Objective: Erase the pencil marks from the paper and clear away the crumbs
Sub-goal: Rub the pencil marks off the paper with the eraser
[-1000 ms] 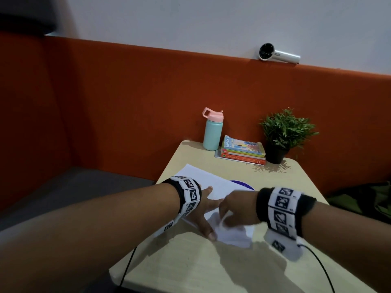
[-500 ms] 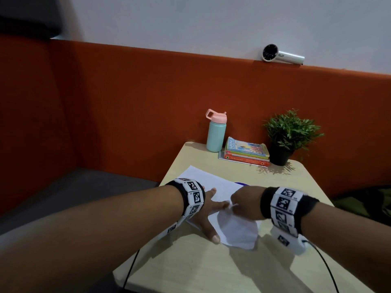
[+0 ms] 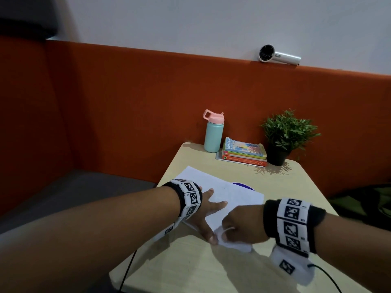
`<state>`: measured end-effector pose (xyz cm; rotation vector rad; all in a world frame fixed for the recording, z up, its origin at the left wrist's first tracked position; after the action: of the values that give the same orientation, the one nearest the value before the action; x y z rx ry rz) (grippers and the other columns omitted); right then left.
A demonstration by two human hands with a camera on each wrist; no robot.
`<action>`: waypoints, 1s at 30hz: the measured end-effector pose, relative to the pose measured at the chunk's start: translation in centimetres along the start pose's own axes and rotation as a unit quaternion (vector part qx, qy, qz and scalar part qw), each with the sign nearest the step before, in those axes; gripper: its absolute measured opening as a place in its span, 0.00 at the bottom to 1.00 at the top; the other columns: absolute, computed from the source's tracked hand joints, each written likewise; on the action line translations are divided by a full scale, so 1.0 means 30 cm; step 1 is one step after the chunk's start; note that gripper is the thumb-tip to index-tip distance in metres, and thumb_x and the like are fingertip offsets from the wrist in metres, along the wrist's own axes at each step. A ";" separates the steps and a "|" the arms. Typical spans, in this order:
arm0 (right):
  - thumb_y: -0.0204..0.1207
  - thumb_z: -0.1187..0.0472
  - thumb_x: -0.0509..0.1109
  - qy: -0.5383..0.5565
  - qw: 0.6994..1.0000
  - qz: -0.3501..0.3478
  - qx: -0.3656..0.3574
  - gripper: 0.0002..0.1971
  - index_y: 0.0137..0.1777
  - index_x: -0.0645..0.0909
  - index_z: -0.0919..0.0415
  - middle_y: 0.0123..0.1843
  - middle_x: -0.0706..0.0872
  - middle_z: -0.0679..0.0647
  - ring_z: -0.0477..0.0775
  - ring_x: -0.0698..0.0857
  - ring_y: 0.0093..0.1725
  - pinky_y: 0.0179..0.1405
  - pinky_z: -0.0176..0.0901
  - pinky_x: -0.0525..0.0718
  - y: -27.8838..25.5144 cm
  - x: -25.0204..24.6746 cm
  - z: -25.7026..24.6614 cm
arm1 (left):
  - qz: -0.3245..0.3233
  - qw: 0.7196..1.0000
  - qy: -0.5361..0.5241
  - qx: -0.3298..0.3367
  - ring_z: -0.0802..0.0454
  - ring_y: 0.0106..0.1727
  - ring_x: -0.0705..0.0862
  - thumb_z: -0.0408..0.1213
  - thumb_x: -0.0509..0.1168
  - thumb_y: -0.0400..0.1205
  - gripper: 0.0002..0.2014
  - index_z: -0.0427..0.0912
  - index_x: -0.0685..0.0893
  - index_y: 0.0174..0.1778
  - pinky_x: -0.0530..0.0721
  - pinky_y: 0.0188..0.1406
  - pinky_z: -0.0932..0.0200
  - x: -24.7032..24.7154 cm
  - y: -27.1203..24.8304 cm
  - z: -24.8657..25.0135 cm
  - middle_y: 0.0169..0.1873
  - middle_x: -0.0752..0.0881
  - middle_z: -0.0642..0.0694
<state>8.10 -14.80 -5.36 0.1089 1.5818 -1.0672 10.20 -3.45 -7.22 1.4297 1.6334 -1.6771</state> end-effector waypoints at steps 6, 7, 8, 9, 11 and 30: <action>0.88 0.48 0.52 -0.024 0.996 0.051 0.071 0.23 0.64 0.81 0.62 0.62 0.86 0.57 0.56 0.83 0.58 0.57 0.42 0.75 0.045 -0.060 0.153 | -0.002 1.000 -0.001 0.006 0.27 0.88 0.46 0.84 0.60 0.67 0.60 0.69 0.29 0.84 0.51 0.81 0.21 -0.001 0.006 -0.002 0.88 0.31 0.43; 0.88 0.50 0.52 -0.034 0.997 0.048 0.047 0.21 0.64 0.81 0.63 0.62 0.86 0.57 0.56 0.83 0.58 0.56 0.41 0.74 0.034 -0.048 0.118 | -0.001 1.000 0.000 0.004 0.28 0.88 0.45 0.84 0.60 0.67 0.60 0.69 0.29 0.84 0.51 0.81 0.21 -0.001 0.007 -0.003 0.88 0.31 0.43; 0.87 0.50 0.52 -0.027 0.998 0.042 0.026 0.20 0.62 0.81 0.62 0.60 0.86 0.56 0.55 0.83 0.56 0.55 0.41 0.73 0.027 -0.023 0.081 | -0.002 1.000 -0.001 0.003 0.28 0.88 0.45 0.84 0.60 0.67 0.60 0.69 0.29 0.84 0.51 0.81 0.22 0.001 0.007 -0.004 0.88 0.31 0.43; 0.87 0.49 0.53 -0.001 0.999 0.033 0.011 0.19 0.57 0.81 0.60 0.56 0.86 0.55 0.54 0.81 0.52 0.54 0.42 0.74 0.010 0.002 0.046 | -0.002 1.000 -0.003 0.004 0.28 0.88 0.45 0.84 0.60 0.67 0.60 0.69 0.29 0.84 0.51 0.81 0.22 0.001 0.007 -0.002 0.88 0.31 0.43; 0.85 0.45 0.54 0.041 0.999 0.033 -0.011 0.17 0.50 0.79 0.56 0.48 0.84 0.52 0.52 0.80 0.48 0.53 0.45 0.77 -0.014 0.032 0.017 | -0.004 1.000 -0.008 0.004 0.29 0.89 0.44 0.84 0.60 0.67 0.59 0.70 0.29 0.84 0.50 0.81 0.22 -0.003 0.003 0.000 0.88 0.31 0.44; 0.82 0.52 0.64 0.141 0.934 0.126 0.304 0.10 0.47 0.83 0.57 0.47 0.89 0.55 0.49 0.81 0.36 0.22 0.28 0.70 -0.301 0.187 0.570 | 0.060 0.990 -0.124 -0.022 0.34 0.80 0.73 0.77 0.59 0.77 0.53 0.56 0.40 0.90 0.74 0.75 0.40 -0.145 0.025 0.135 0.85 0.65 0.35</action>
<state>13.55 -34.10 -3.50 0.8966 1.3821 -1.3433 11.00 -8.84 -4.76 1.2176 1.4118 -1.6653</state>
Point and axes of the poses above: each hand's wrist, its own y-axis towards the middle knuckle, its own x-axis out of the palm, z = x × y, the point moved 7 cm from there along y, towards the middle knuckle
